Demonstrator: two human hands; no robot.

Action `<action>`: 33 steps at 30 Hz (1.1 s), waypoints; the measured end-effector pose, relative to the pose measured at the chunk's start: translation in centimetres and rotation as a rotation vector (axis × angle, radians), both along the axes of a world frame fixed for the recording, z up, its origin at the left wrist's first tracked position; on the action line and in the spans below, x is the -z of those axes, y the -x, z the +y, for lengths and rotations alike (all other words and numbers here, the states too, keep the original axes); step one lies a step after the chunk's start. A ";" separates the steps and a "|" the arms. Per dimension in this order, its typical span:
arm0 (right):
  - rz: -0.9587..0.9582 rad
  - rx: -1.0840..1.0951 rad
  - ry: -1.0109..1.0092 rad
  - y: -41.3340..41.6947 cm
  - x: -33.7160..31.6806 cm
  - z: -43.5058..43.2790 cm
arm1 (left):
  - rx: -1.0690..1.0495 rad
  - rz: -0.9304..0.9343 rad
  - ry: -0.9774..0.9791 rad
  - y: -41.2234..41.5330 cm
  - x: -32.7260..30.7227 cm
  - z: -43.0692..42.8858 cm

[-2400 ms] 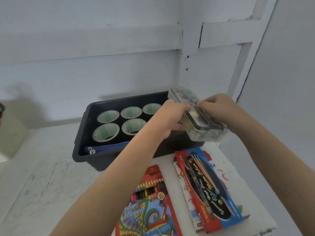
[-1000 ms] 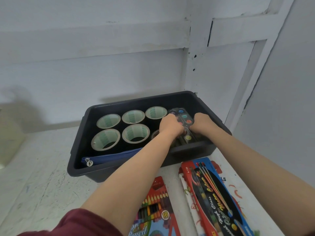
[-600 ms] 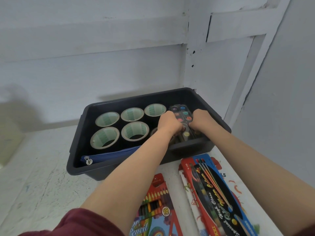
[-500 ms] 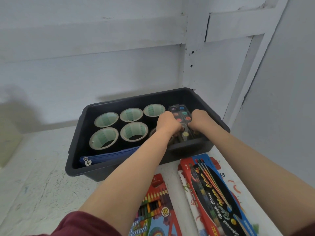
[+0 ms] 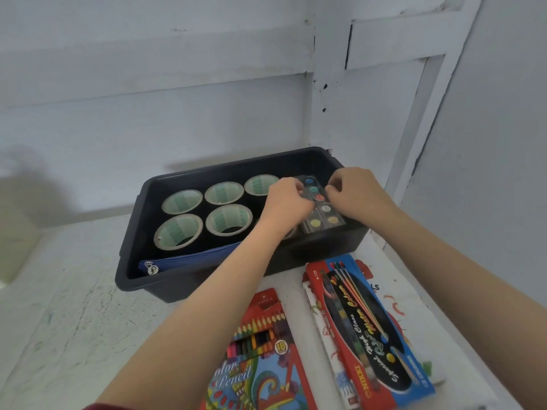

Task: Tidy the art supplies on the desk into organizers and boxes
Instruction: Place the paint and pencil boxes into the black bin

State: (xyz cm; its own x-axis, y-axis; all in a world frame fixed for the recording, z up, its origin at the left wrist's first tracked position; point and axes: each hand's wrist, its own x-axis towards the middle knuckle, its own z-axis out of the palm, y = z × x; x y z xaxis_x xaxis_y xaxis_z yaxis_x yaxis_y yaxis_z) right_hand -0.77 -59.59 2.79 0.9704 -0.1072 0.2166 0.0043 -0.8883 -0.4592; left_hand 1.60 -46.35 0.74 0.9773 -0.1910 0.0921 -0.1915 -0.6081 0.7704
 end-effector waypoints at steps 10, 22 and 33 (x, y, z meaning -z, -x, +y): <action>0.559 -0.044 0.237 10.8 0.6 -2.0 | 0.286 0.421 -0.137 11.8 -1.4 3.2; 0.783 0.026 -0.108 14.3 2.9 -1.2 | 0.199 0.827 -0.049 14.4 1.8 2.5; 0.711 -0.120 -0.416 16.9 -3.3 -2.8 | 0.349 0.843 0.109 16.6 -0.7 4.1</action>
State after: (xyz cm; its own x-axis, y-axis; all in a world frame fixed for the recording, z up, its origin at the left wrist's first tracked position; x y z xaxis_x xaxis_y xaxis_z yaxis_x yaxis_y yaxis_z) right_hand -17.72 -62.35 6.11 0.8707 0.0701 -0.4868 -0.3265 -0.6578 -0.6787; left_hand -14.96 -42.26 1.40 0.6176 -0.5200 -0.5900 0.3007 -0.5371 0.7881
